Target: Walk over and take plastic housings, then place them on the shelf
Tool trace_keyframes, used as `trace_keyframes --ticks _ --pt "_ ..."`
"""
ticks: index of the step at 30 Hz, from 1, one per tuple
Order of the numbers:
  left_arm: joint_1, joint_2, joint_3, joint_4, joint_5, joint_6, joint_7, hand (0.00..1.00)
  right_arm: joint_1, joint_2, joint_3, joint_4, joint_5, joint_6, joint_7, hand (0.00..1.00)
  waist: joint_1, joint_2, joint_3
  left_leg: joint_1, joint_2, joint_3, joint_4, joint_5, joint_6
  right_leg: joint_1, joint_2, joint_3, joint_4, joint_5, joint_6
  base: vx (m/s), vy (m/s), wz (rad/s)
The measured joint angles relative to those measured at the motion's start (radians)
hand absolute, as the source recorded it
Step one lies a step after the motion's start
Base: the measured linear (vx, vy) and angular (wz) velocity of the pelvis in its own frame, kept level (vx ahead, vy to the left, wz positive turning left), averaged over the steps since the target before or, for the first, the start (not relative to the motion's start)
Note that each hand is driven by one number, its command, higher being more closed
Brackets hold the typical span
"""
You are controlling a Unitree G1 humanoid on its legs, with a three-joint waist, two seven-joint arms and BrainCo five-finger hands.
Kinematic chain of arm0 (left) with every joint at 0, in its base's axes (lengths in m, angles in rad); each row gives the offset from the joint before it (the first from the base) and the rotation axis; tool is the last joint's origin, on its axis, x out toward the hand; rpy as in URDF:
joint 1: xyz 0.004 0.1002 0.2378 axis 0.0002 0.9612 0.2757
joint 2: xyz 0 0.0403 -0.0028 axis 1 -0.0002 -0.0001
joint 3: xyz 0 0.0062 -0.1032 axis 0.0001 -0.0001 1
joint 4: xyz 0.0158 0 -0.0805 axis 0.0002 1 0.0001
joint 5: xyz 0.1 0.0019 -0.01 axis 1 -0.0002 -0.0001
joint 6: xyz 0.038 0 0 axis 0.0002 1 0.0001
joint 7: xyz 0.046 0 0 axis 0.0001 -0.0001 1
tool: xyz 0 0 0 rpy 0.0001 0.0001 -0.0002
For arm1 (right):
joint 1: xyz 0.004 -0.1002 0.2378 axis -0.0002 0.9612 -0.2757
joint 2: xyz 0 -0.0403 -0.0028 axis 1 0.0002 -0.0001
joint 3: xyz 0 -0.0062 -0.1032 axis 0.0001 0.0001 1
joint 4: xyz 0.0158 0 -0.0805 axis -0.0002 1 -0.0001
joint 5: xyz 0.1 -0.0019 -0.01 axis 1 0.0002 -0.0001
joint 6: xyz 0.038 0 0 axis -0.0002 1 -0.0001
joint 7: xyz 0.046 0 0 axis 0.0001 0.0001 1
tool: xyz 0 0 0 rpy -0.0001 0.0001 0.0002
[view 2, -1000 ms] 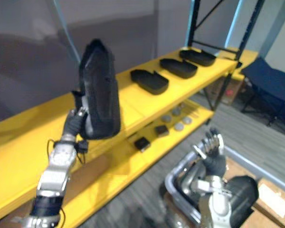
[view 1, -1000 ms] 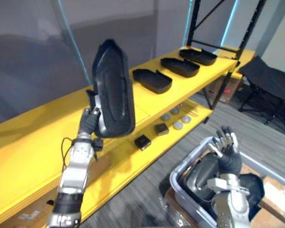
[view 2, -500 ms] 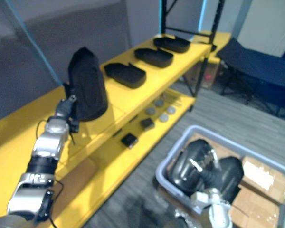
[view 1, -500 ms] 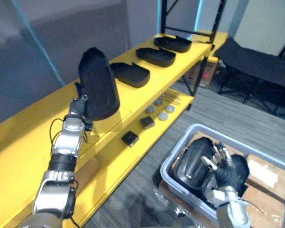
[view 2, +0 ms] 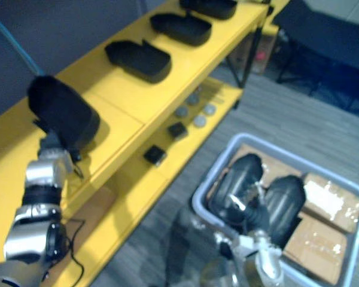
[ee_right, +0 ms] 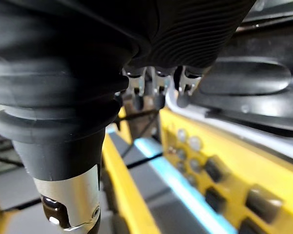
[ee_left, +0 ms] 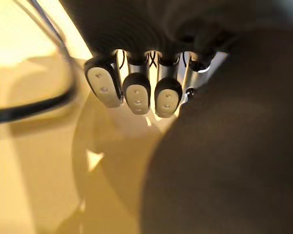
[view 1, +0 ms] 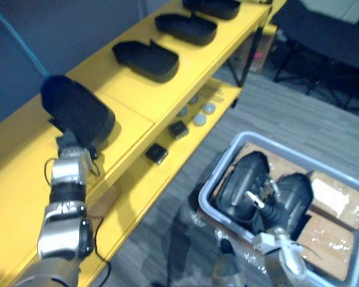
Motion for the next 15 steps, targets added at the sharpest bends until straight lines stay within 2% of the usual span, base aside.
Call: trace_keyframes --ticks 1,3,4,5,6,7,8,9,10,11,13,15 --pt "0.000 0.018 0.000 0.000 -0.013 0.001 0.019 1.00 0.012 -0.002 0.011 0.000 0.000 0.000 -0.003 0.00 0.001 0.002 0.001 -0.008 0.005 0.000 0.001 0.000 0.001 -0.011 0.005 0.000 0.011 0.000 0.000 0.07 0.008 0.07" --pt "-0.009 0.027 0.006 0.007 -0.027 0.007 0.035 1.00 0.002 -0.014 0.012 -0.003 0.001 -0.001 -0.021 0.00 0.001 0.025 0.014 -0.009 0.018 -0.005 -0.008 0.004 0.005 -0.043 0.021 0.000 0.075 -0.001 0.001 0.03 -0.004 0.06" --pt "-0.023 0.024 0.005 0.022 -0.029 0.018 0.039 1.00 -0.013 -0.029 0.011 -0.005 0.001 -0.001 -0.027 0.00 -0.003 0.053 0.031 -0.006 0.035 -0.022 -0.013 0.016 0.022 -0.118 0.044 0.004 0.215 -0.008 0.002 -0.07 0.001 0.09" --pt "-0.034 0.022 0.005 0.038 -0.028 0.025 0.044 1.00 -0.016 -0.038 0.018 -0.008 0.003 -0.004 -0.033 0.00 -0.010 0.067 0.041 -0.005 0.048 -0.027 -0.015 0.023 0.024 -0.160 0.072 0.027 0.248 -0.086 0.007 -0.08 -0.010 0.16" --pt "-0.043 0.026 0.005 0.049 -0.028 0.026 0.050 1.00 -0.009 -0.037 0.029 -0.012 0.013 -0.004 -0.039 0.00 -0.011 0.063 0.038 -0.003 0.047 -0.027 -0.016 0.024 0.022 -0.148 0.091 0.041 0.145 -0.080 -0.014 0.01 -0.061 0.27" --pt "-0.051 0.037 0.010 0.054 -0.028 0.028 0.054 1.00 0.004 -0.035 0.042 -0.018 0.021 -0.005 -0.042 0.00 -0.016 0.022 0.026 0.002 0.016 -0.028 -0.016 0.019 0.016 -0.150 0.078 0.013 0.098 -0.027 -0.027 0.09 -0.088 0.04" --pt "-0.048 0.045 0.017 0.057 -0.025 0.028 0.059 1.00 -0.014 -0.050 0.039 -0.019 0.021 -0.007 -0.043 0.00 -0.011 0.045 0.037 0.000 0.022 -0.019 -0.017 0.016 0.011 -0.147 0.088 0.022 0.074 -0.026 -0.025 0.11 -0.076 -0.05" --pt "-0.052 0.048 0.022 0.060 -0.024 0.028 0.055 1.00 -0.018 -0.053 0.039 -0.020 0.021 -0.012 -0.043 0.00 -0.013 0.056 0.044 -0.004 0.024 -0.019 -0.018 0.018 0.008 -0.148 0.087 0.024 0.069 -0.026 -0.025 0.09 -0.036 -0.19" --pt "-0.061 0.048 0.034 0.065 -0.024 0.029 0.038 1.00 -0.022 -0.059 0.032 -0.020 0.021 -0.013 -0.044 0.00 -0.019 0.073 0.053 -0.006 0.029 -0.018 -0.021 0.021 0.005 -0.148 0.092 0.024 0.061 -0.026 -0.025 0.08 -0.031 -0.08" --pt "-0.074 0.048 0.038 0.074 -0.020 0.029 0.011 1.00 -0.021 -0.069 0.025 -0.019 0.021 -0.013 -0.044 0.00 -0.022 0.080 0.056 0.000 0.034 -0.012 -0.021 0.024 0.003 -0.145 0.099 0.027 0.061 -0.026 -0.025 0.07 -0.041 -0.14" --pt "-0.096 0.048 0.036 0.106 -0.019 0.029 -0.037 1.00 -0.021 -0.078 0.023 -0.020 0.021 -0.019 -0.043 0.00 -0.027 0.078 0.057 0.028 0.038 0.010 -0.022 0.027 0.000 -0.124 0.104 0.031 0.061 -0.026 -0.025 0.05 -0.012 -0.15" --pt "-0.098 0.046 0.032 0.114 -0.018 0.027 -0.100 1.00 -0.009 -0.083 0.022 -0.021 0.021 -0.046 -0.041 0.00 -0.033 0.074 0.058 0.046 0.030 0.011 -0.021 0.027 0.000 -0.110 0.103 0.035 0.063 -0.027 -0.026 0.00 -0.003 -0.14"
